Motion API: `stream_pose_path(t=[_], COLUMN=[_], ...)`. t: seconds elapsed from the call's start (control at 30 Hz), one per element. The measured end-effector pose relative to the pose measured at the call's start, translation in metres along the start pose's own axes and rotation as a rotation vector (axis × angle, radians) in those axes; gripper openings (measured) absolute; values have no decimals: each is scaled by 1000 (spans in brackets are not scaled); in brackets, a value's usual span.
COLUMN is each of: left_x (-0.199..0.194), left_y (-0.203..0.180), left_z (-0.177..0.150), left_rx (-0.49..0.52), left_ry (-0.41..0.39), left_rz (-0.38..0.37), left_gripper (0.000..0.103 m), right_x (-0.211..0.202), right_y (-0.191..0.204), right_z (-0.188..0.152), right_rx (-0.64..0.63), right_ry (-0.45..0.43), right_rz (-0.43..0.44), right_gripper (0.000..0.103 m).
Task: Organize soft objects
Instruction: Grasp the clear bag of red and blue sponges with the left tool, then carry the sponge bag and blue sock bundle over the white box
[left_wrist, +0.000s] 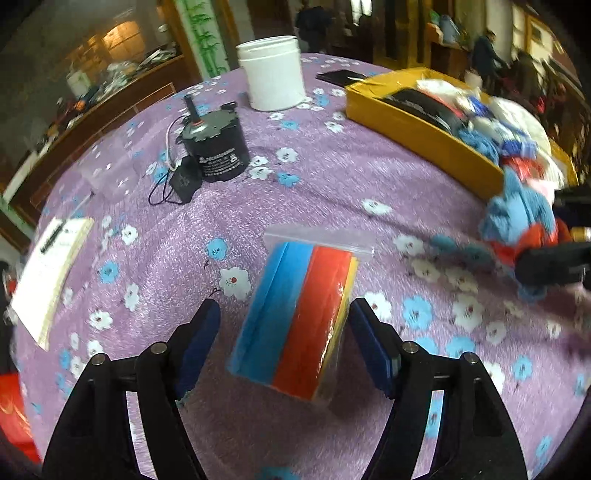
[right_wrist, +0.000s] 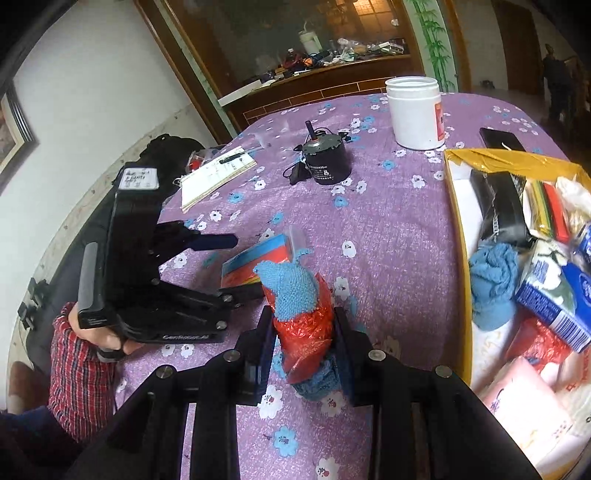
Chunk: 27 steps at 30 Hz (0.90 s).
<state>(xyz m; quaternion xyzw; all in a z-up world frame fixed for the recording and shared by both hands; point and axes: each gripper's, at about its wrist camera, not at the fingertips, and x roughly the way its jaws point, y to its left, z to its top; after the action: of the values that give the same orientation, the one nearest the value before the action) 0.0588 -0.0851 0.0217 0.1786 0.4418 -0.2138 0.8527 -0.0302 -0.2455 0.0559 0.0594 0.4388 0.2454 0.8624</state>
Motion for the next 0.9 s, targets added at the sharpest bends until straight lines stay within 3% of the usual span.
stream_pose_path(t=[0.03,0.07,0.13,0.2,0.47,0.67,0.9], left_x=[2,4,2,-7,-38,-50,-56], left_y=[3,4,-1,-6,-19,-41,-68], left_z=[0,0,0,-1,0,11,26], left_rx=[-34,-60,-63,-72,-239,-253,-210], left_ry=[3,6,-2,-25,-120,-190,-220], left_rz=[-30,-58,-34,-3,-24,4,33], left_gripper=[53,49,43,42,42,42,42], right_x=[0,1,1,0,-14,-21,-35], right_y=[-1,-2,-4,-6,-10,-17,-30], right_z=[-1,-1,-3,-5,-8,-10,-11], right_rx=[6,12,22,31,45,74,109], right_ry=[-3,-5,-8,-17,-84,-120,-158], right_rz=[2,4,7,5,-45,-62,-64], right_gripper=[31,31,31,31,31,31,31])
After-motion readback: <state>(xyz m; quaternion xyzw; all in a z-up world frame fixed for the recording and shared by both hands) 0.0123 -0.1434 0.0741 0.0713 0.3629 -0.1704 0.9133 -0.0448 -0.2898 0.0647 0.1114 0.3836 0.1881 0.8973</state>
